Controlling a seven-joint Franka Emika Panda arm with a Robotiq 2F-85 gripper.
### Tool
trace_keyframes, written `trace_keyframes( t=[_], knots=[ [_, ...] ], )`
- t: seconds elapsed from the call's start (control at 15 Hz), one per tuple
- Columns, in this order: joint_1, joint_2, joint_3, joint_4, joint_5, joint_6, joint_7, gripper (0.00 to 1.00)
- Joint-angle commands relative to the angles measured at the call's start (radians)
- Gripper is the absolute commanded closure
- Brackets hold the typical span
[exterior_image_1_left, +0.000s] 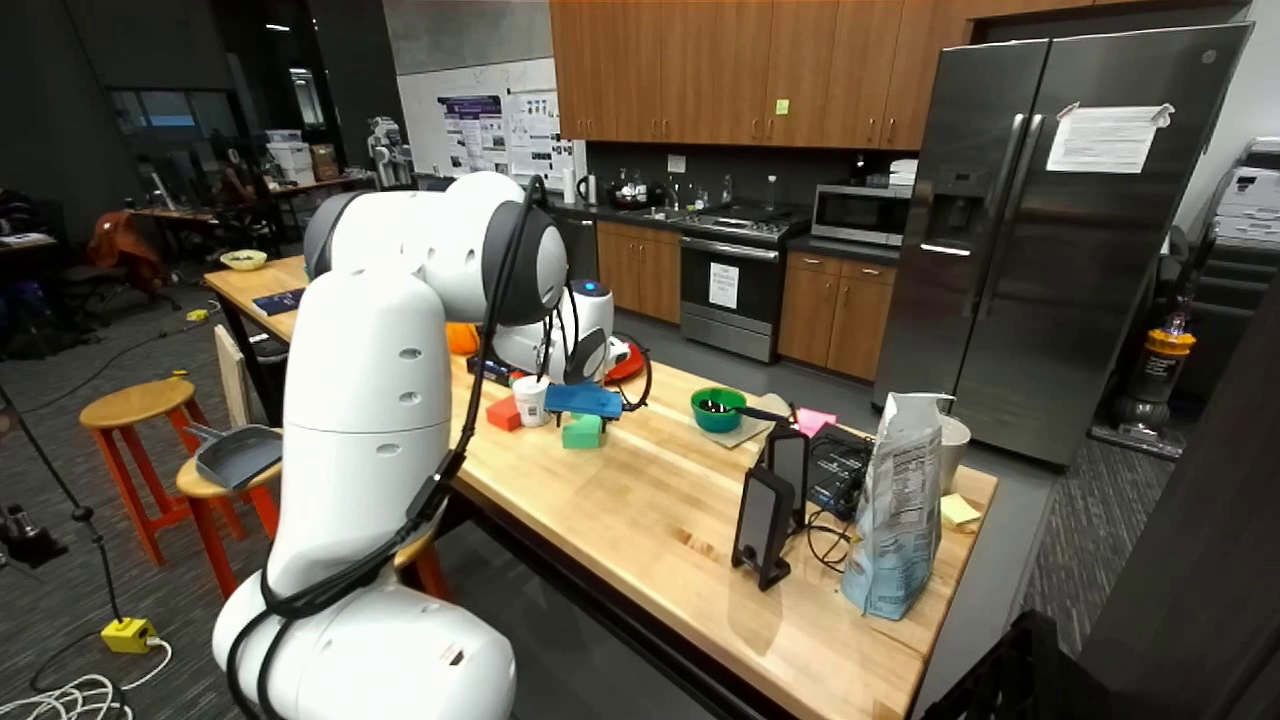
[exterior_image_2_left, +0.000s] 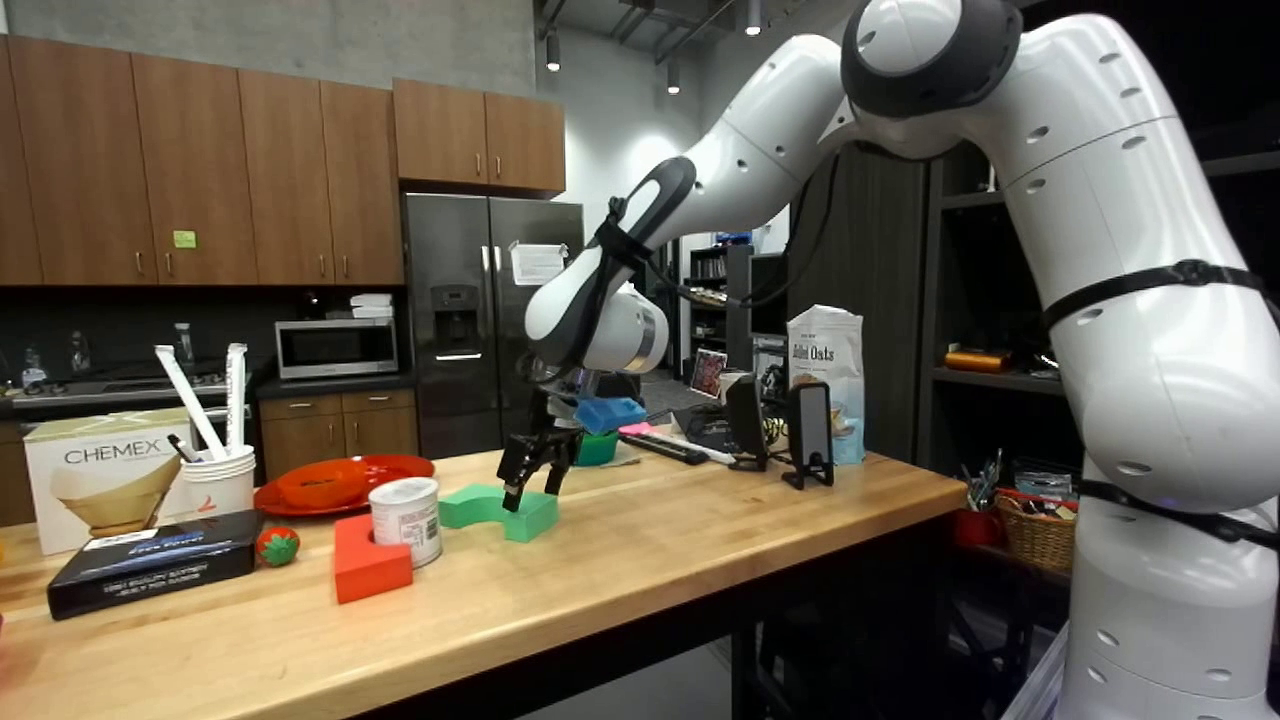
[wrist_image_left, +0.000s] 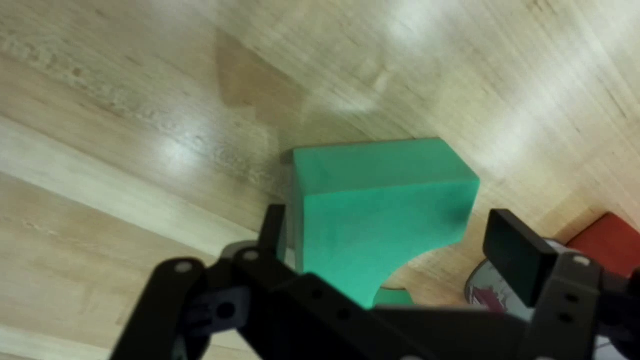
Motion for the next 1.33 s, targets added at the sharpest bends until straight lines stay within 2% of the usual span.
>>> trace_keyframes(
  t=[0.0, 0.53, 1.27],
  knots=[
    [0.006, 0.015, -0.014, -0.027, -0.064, 0.030, 0.066, 0.00],
    [0.002, 0.003, 0.032, -0.029, -0.039, 0.023, 0.120, 0.00],
    [0.031, -0.023, 0.078, -0.058, -0.054, 0.039, 0.102, 0.00]
  ],
)
